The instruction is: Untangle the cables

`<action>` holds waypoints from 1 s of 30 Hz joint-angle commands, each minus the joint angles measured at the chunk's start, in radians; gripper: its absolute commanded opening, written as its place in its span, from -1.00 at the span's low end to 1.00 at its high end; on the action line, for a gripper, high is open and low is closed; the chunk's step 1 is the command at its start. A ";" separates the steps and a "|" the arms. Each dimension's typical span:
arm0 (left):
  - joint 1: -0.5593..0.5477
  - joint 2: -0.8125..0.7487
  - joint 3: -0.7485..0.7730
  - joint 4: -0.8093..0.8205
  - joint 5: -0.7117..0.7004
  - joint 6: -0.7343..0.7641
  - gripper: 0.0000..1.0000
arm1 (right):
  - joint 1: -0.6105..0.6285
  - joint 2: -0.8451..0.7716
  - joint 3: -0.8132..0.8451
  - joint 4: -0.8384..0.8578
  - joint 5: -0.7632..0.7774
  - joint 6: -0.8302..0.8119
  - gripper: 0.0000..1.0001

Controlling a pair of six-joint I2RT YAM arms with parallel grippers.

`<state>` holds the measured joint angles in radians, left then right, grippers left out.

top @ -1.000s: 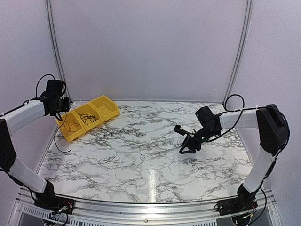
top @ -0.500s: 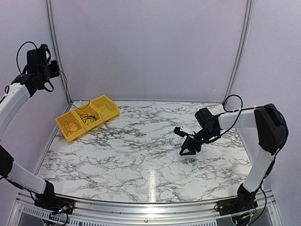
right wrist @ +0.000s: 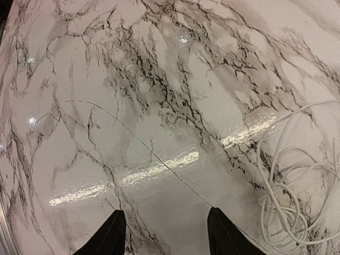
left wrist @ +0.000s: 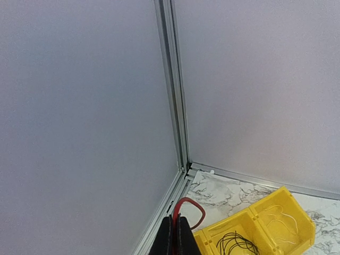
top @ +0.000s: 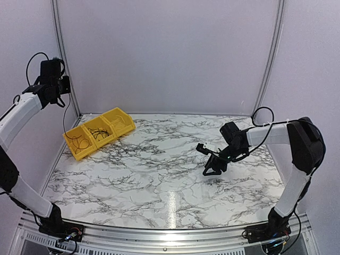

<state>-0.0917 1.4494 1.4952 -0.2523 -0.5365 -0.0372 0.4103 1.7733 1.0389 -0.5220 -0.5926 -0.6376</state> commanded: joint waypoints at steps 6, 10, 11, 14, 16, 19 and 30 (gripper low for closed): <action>0.002 0.067 -0.098 0.080 -0.093 0.063 -1.00 | 0.010 0.015 0.026 -0.012 0.006 -0.014 0.06; 0.003 0.091 -0.123 0.086 -0.101 0.053 -1.00 | 0.010 0.012 0.024 -0.013 0.011 -0.015 0.06; 0.002 0.091 -0.137 0.087 -0.099 0.046 -1.00 | 0.010 0.011 0.023 -0.012 0.012 -0.014 0.06; 0.002 0.083 -0.202 0.088 -0.079 -0.005 -1.00 | 0.010 0.011 0.023 -0.012 0.015 -0.017 0.06; 0.002 0.077 -0.245 0.088 -0.062 -0.028 -1.00 | 0.010 0.013 0.023 -0.013 0.015 -0.018 0.06; 0.001 0.085 -0.294 0.090 -0.054 -0.041 -1.00 | 0.010 0.020 0.024 -0.015 0.013 -0.020 0.05; 0.001 0.038 -0.248 0.088 -0.047 -0.038 -1.00 | 0.012 0.022 0.024 -0.019 0.020 -0.021 0.05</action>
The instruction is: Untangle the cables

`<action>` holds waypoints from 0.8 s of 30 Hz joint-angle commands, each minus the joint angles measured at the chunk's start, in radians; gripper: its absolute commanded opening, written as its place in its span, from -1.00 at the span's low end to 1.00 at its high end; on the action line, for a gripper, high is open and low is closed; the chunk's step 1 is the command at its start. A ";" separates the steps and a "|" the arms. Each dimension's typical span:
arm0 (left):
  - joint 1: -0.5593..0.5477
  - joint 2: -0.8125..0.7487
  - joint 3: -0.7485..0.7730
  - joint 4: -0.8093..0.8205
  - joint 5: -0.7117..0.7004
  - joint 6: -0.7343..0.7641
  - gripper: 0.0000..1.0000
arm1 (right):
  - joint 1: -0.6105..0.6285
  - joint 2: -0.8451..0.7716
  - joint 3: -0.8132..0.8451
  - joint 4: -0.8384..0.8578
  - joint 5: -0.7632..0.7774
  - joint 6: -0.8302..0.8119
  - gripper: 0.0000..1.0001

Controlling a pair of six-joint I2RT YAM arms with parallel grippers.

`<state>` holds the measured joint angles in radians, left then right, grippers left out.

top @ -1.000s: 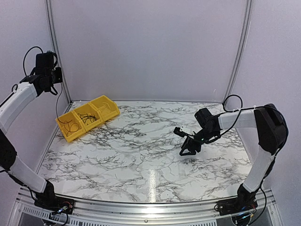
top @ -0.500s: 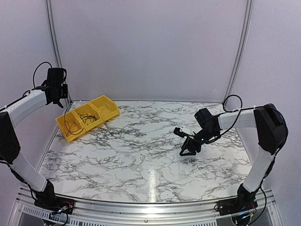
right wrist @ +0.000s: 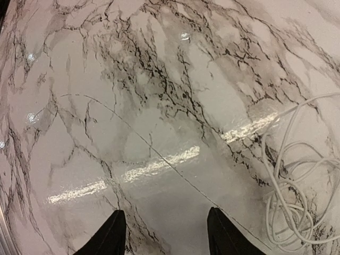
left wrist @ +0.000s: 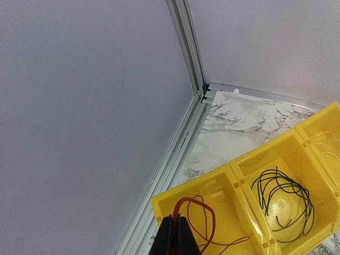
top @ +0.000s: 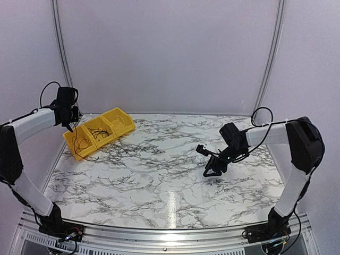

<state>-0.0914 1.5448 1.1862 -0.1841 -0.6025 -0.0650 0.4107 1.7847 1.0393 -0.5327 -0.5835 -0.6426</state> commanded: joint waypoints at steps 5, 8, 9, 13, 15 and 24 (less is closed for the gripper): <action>0.001 -0.098 0.160 -0.016 0.065 0.019 -1.00 | 0.011 0.022 0.028 -0.010 0.011 -0.018 0.06; 0.001 -0.120 0.194 -0.023 0.065 0.025 -1.00 | 0.013 0.026 0.028 -0.011 0.012 -0.017 0.06; 0.001 -0.129 0.201 -0.023 0.058 0.029 -1.00 | 0.013 0.025 0.029 -0.013 0.013 -0.018 0.06; 0.001 -0.139 0.229 -0.021 0.020 0.059 -1.00 | 0.013 0.024 0.030 -0.011 0.013 -0.017 0.06; 0.001 -0.139 0.240 -0.023 0.011 0.097 -1.00 | 0.014 0.025 0.029 -0.013 0.013 -0.017 0.05; 0.001 -0.139 0.221 0.001 -0.048 0.154 -1.00 | 0.015 0.028 0.030 -0.014 0.014 -0.017 0.05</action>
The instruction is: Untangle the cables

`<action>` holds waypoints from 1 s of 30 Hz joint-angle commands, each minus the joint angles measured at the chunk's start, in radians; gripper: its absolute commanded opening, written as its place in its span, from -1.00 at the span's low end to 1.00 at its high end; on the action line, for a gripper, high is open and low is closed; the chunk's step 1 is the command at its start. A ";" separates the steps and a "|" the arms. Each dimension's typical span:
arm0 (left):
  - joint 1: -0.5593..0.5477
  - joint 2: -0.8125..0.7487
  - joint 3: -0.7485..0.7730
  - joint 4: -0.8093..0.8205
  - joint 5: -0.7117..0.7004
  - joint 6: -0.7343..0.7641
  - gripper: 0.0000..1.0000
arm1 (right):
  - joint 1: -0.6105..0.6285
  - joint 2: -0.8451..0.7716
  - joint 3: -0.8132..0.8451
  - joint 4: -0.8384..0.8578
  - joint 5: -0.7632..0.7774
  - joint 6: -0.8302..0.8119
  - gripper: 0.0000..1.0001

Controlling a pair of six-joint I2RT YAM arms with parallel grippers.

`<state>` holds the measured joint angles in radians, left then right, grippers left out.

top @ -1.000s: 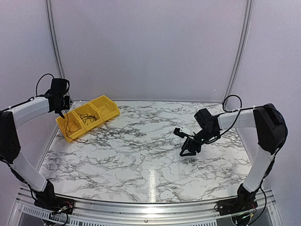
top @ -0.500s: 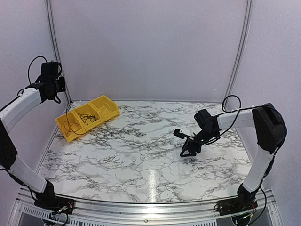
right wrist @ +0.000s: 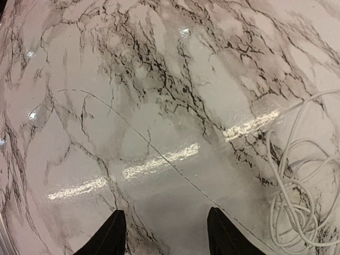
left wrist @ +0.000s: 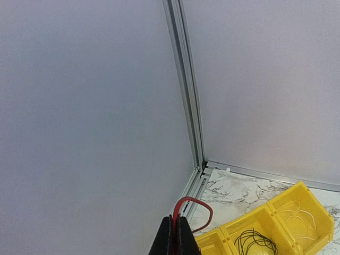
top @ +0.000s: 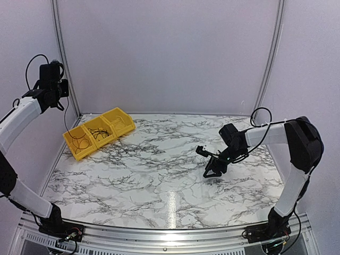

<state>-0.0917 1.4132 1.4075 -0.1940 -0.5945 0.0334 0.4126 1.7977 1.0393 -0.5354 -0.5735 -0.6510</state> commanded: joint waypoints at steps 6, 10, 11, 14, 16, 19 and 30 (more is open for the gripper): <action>0.001 0.016 -0.045 0.086 -0.134 0.142 -1.00 | 0.014 0.019 0.030 -0.013 0.006 -0.010 0.06; 0.001 0.053 -0.050 0.104 -0.132 0.147 -1.00 | 0.014 0.016 0.029 -0.015 0.008 -0.012 0.06; 0.001 0.064 -0.046 0.106 -0.130 0.148 -1.00 | 0.014 0.015 0.028 -0.015 0.010 -0.013 0.05; 0.001 0.091 -0.039 0.108 -0.120 0.140 -1.00 | 0.014 0.013 0.028 -0.017 0.015 -0.014 0.05; 0.001 0.107 -0.039 0.111 -0.106 0.130 -1.00 | 0.014 0.011 0.027 -0.017 0.019 -0.016 0.05; 0.001 0.127 -0.051 0.114 -0.089 0.110 -1.00 | 0.014 0.009 0.025 -0.016 0.024 -0.017 0.06; -0.008 0.123 -0.234 0.085 0.039 -0.108 -1.00 | 0.014 0.020 0.024 -0.017 0.029 -0.020 0.06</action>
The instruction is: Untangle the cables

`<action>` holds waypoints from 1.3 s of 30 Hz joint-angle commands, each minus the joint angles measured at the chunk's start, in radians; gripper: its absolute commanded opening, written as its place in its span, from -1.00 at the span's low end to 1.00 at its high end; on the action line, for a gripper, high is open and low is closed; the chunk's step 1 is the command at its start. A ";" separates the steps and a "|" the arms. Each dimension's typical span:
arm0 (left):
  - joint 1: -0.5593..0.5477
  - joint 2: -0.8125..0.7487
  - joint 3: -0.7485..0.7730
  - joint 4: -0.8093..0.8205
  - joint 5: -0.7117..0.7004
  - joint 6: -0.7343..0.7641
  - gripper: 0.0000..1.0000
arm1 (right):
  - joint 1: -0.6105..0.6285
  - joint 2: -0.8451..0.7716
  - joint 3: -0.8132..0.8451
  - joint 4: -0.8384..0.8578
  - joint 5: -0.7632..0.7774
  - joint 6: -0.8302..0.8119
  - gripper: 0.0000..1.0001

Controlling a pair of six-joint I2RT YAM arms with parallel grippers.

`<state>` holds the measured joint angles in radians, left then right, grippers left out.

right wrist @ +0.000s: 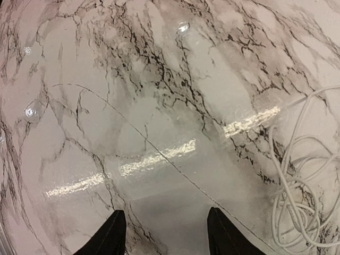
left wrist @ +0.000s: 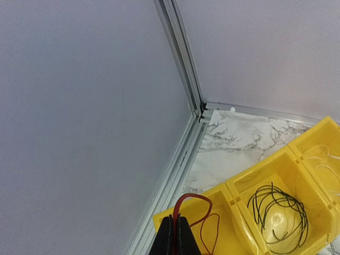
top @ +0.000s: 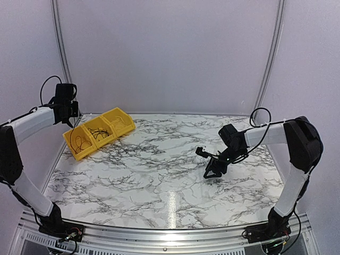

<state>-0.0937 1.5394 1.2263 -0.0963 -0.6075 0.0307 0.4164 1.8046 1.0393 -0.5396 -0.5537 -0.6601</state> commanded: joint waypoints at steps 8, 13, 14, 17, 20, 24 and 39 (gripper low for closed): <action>-0.006 0.103 -0.066 -0.121 0.052 -0.162 -1.00 | 0.010 0.014 0.024 -0.017 0.022 -0.018 0.06; -0.006 0.194 -0.032 -0.185 0.074 -0.189 -1.00 | 0.010 0.009 0.022 -0.016 0.024 -0.019 0.05; -0.006 0.216 -0.021 -0.198 0.073 -0.194 -1.00 | 0.010 0.009 0.022 -0.016 0.025 -0.020 0.05; -0.005 0.278 0.015 -0.233 0.072 -0.202 -1.00 | 0.009 0.009 0.021 -0.017 0.026 -0.021 0.06; -0.005 0.318 0.052 -0.272 0.075 -0.213 -1.00 | 0.010 0.008 0.021 -0.019 0.026 -0.023 0.06; -0.005 0.325 0.086 -0.302 0.077 -0.219 -0.97 | 0.010 0.009 0.021 -0.017 0.028 -0.023 0.05; -0.005 0.127 0.112 -0.327 0.130 -0.176 0.01 | 0.010 -0.009 0.031 -0.022 0.034 -0.022 0.05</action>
<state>-0.0975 1.7439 1.3087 -0.3977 -0.5034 -0.1699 0.4164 1.8046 1.0393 -0.5438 -0.5308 -0.6785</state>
